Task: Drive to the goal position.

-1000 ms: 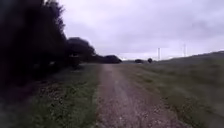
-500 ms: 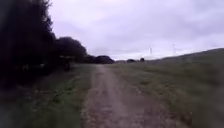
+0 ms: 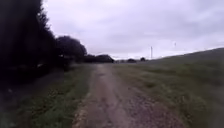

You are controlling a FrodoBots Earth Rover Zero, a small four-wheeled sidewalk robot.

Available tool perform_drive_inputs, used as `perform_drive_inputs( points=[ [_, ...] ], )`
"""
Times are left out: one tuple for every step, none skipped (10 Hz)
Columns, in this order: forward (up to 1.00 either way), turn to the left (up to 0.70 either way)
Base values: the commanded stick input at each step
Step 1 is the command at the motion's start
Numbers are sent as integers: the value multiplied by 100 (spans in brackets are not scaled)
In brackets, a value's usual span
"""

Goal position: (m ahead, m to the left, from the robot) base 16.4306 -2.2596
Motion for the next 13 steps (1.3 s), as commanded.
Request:
perform_drive_inputs(
  points=[
    [70, 0],
    [70, 35],
    [70, 35],
    [70, 35],
    [70, 0],
    [70, 0],
    [70, 0],
    [70, 0],
    [70, 0],
    [70, 0],
    [70, 0],
    [70, 0],
    [70, 0]
  ],
)
